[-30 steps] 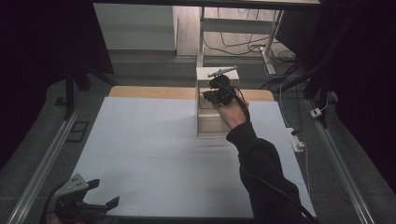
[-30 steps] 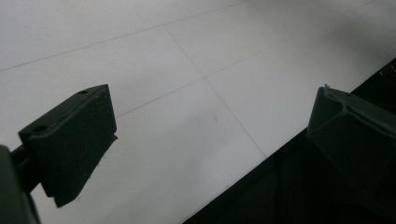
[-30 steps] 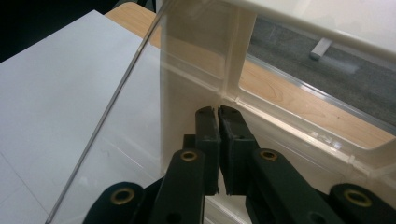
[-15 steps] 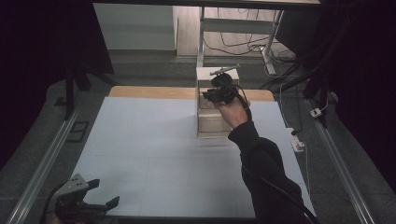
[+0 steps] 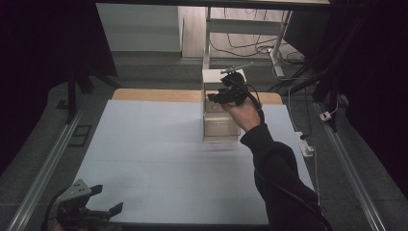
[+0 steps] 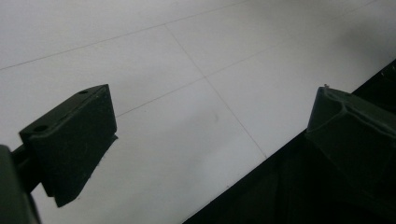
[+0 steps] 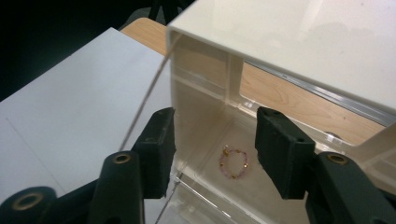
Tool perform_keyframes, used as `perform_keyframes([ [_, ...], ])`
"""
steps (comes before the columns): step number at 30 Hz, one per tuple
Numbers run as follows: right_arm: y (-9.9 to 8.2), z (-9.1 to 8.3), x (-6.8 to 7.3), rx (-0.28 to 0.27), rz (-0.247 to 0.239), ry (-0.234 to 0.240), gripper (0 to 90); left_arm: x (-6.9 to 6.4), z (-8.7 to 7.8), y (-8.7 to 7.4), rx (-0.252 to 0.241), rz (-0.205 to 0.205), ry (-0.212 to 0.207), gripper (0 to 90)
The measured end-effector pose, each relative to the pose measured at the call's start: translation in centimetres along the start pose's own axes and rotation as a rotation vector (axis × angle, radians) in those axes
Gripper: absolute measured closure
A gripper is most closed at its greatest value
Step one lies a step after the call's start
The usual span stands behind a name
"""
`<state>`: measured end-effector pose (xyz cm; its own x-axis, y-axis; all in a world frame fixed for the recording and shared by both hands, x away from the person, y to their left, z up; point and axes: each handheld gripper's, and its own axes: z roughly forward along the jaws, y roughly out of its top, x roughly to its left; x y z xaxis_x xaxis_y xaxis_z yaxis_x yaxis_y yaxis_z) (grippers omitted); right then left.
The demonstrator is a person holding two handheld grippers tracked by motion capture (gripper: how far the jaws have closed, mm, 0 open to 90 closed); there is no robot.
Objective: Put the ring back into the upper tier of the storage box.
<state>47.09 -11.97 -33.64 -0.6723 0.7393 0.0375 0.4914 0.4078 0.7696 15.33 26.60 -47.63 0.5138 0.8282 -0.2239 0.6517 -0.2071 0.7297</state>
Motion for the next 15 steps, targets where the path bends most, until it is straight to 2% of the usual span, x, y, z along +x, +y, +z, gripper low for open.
perform_keyframes([
  [10, -0.1, -1.2, 0.5, -0.024, -0.006, 0.042, 32.3, 0.0, 0.0, 0.0, -0.001, -0.002, -0.002, 1.8],
  [15, -0.4, -1.7, 0.6, -0.016, -0.003, 0.068, 26.6, 0.0, 0.0, 0.0, -0.002, -0.004, -0.003, 1.8],
])
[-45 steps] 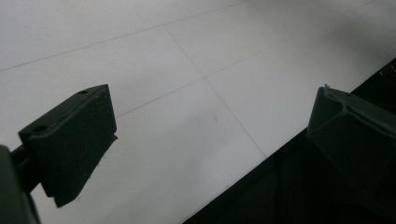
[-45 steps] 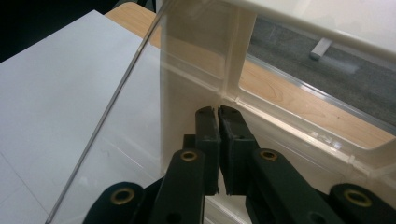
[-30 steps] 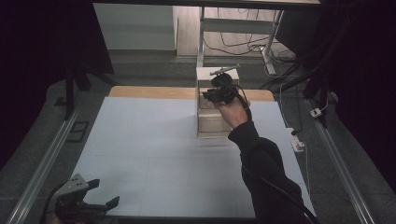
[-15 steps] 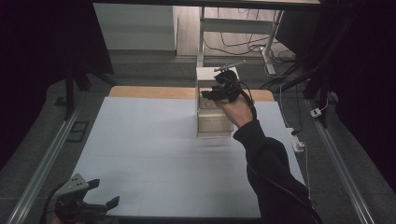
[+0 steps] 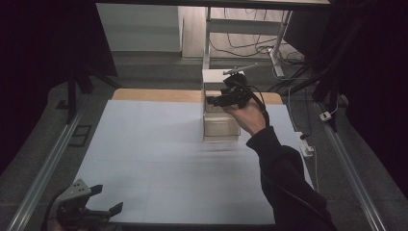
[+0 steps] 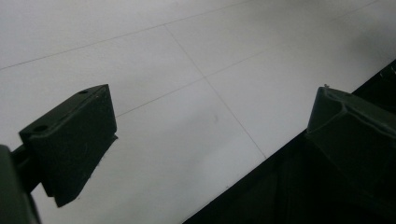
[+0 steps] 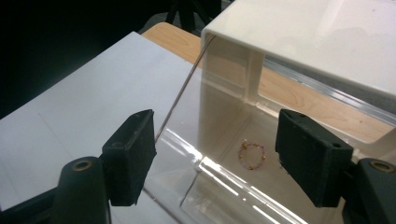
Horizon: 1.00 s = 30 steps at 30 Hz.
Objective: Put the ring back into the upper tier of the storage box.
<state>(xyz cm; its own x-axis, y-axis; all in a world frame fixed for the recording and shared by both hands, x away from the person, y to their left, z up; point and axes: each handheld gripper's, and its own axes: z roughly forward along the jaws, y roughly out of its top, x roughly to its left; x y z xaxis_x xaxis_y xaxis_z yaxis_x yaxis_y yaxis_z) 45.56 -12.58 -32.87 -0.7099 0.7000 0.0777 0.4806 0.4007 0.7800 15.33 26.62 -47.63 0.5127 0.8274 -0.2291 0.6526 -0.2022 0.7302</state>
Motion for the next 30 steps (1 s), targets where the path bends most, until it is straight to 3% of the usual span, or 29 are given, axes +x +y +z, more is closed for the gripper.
perform_keyframes([
  [12, -0.9, -0.9, 0.5, 0.002, -0.009, 0.008, 14.4, 0.0, 0.0, 0.0, 0.001, -0.001, 0.0, 1.9],
  [30, -2.7, -1.7, 0.9, 0.002, -0.03, 0.027, 8.5, 0.0, 0.0, 0.0, 0.004, -0.002, 0.0, 1.9],
])
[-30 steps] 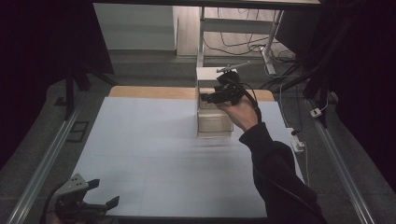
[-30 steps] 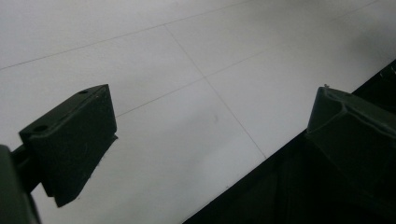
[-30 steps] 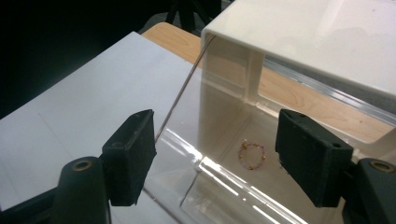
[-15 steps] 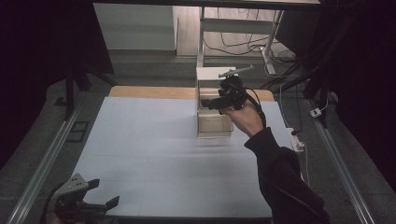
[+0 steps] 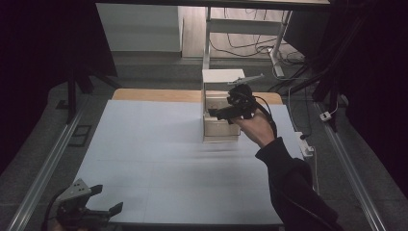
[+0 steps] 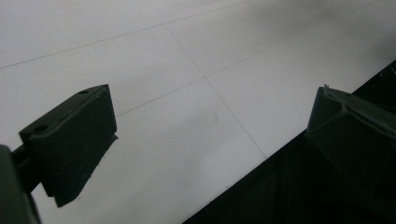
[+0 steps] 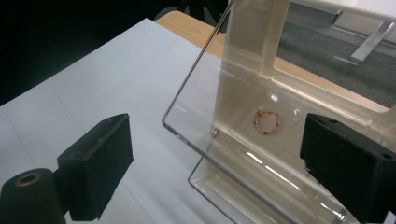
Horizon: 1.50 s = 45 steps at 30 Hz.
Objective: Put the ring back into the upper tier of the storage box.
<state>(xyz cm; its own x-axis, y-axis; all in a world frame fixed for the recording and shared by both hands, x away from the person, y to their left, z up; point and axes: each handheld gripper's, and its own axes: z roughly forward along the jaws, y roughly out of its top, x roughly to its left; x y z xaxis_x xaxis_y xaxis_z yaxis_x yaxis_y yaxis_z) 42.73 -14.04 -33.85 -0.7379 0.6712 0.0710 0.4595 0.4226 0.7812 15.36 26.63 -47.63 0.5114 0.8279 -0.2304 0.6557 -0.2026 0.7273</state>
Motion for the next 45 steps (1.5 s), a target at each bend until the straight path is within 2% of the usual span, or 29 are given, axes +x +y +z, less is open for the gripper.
perform_keyframes([
  [5, -0.6, -0.3, 0.1, 0.002, -0.007, 0.01, 7.7, 0.0, 0.0, 0.0, 0.001, 0.0, 0.0, 1.9],
  [14, -1.5, -1.0, 0.3, 0.014, -0.045, 0.001, 5.4, 0.0, 0.0, 0.0, 0.002, 0.0, 0.001, 2.0],
  [32, -3.6, -3.3, 0.6, -0.026, -0.066, -0.017, 0.4, 0.1, 0.0, 0.0, 0.001, 0.002, -0.019, 2.1],
  [45, -5.7, -3.4, 1.1, -0.047, -0.066, -0.032, 0.0, 0.1, 0.0, 0.0, 0.001, 0.006, -0.021, 2.0],
])
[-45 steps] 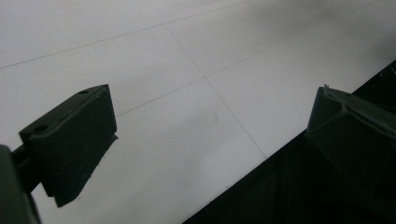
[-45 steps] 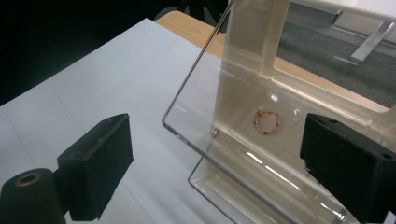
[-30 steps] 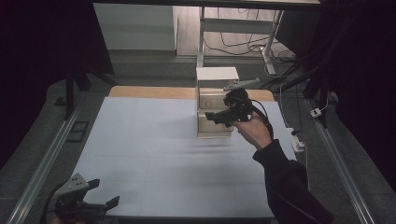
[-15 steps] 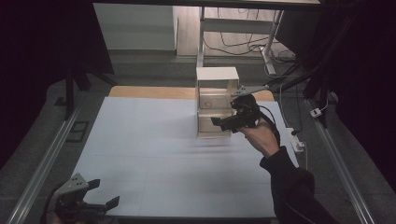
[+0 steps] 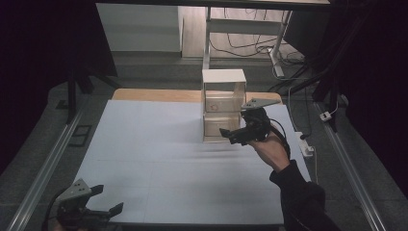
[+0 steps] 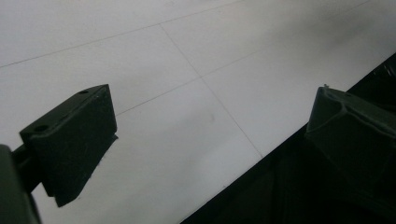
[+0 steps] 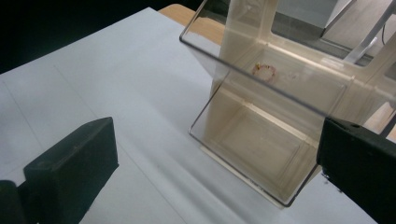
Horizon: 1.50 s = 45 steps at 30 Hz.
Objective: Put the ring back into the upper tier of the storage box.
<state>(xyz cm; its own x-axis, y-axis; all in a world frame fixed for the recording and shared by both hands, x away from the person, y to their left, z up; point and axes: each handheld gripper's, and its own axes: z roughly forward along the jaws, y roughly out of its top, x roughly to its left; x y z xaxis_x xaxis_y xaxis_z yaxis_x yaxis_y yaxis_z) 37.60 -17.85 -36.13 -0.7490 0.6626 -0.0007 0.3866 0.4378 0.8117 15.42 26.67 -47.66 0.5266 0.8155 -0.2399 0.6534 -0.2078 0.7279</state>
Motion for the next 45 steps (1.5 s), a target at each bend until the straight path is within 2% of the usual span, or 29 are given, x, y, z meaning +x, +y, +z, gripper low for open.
perform_keyframes([
  [15, -2.8, 0.1, 0.5, -0.007, 0.027, 0.019, 0.0, 0.0, 0.0, 0.0, -0.001, 0.0, 0.0, 2.0],
  [24, -3.8, -0.1, 0.7, -0.012, 0.037, 0.026, 0.0, -0.1, 0.0, 0.0, -0.002, 0.002, 0.001, 2.0],
  [37, -5.7, -1.2, 1.1, -0.019, 0.056, 0.042, 0.0, -0.1, 0.0, 0.0, -0.003, 0.004, 0.001, 2.0],
  [45, -7.1, -2.2, 1.3, -0.008, 0.044, 0.037, 0.0, -0.1, 0.0, 0.0, -0.003, 0.005, 0.002, 2.0],
])
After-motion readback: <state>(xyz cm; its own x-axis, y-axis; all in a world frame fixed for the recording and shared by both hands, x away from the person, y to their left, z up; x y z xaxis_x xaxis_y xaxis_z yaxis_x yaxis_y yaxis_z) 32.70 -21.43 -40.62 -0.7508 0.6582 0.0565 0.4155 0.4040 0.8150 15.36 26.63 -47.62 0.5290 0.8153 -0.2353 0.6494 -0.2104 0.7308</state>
